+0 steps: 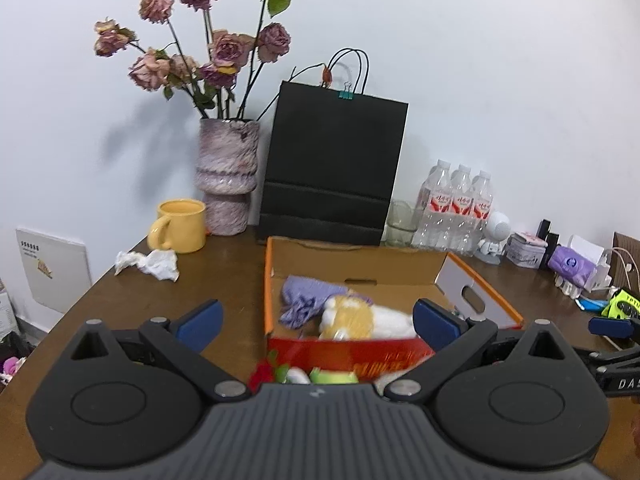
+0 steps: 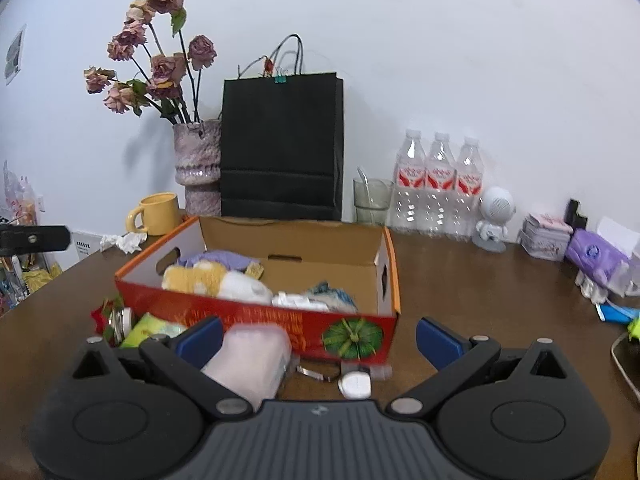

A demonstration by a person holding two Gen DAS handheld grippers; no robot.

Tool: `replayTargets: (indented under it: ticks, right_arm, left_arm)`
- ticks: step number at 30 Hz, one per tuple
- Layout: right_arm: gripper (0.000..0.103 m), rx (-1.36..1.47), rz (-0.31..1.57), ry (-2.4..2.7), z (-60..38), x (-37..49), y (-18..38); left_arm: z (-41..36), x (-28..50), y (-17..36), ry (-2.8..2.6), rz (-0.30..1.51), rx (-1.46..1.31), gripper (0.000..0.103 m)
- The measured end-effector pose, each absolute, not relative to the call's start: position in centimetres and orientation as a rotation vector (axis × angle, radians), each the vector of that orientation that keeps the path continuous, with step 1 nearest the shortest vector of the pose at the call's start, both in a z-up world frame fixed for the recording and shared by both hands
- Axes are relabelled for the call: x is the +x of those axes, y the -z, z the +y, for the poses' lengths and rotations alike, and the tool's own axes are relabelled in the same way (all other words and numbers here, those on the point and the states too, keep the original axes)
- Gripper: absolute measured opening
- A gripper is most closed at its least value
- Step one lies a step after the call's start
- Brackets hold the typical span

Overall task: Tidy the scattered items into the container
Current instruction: 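Grasp the white bottle cap with the right tool while the left grasps the red rose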

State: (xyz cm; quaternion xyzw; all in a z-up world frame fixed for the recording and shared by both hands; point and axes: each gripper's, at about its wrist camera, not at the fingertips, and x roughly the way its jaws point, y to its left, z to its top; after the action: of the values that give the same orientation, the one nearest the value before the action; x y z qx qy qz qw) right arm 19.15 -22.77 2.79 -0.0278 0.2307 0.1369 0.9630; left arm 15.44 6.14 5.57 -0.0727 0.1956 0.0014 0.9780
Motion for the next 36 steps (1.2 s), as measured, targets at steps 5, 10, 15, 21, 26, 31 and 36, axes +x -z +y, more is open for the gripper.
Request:
replayTargets:
  ticks: [5, 10, 15, 21, 26, 31, 36]
  right_arm:
    - [0.103, -0.034, 0.514, -0.261, -23.7, 17.9, -0.4]
    - [0.103, -0.021, 0.572, -0.249, -24.0, 18.2, 2.0]
    - [0.103, -0.039, 0.611, -0.207, -23.9, 20.0, 3.2]
    - [0.101, -0.078, 0.625, -0.191, -23.6, 22.3, 4.1]
    - [0.084, -0.104, 0.658, -0.182, -23.2, 25.7, 5.1]
    - [0.063, -0.059, 0.695, -0.187, -23.2, 27.7, 6.3]
    - [0.025, -0.039, 0.676, -0.210, -23.3, 27.5, 6.2]
  left_arm:
    - [6.9, 13.9, -3.1, -0.020, 0.443, -0.166, 0.103]
    - [7.3, 14.5, -0.8, -0.032, 0.508, -0.158, 0.103]
    - [7.9, 16.0, 0.2, -0.051, 0.535, -0.163, 0.103]
    - [8.0, 18.4, 1.1, -0.058, 0.550, -0.150, 0.103]
    - [8.1, 22.1, 2.4, -0.100, 0.591, -0.158, 0.100]
    - [8.6, 24.2, 4.5, -0.086, 0.669, -0.229, 0.077]
    - [9.2, 23.9, 4.8, -0.068, 0.647, -0.262, 0.053]
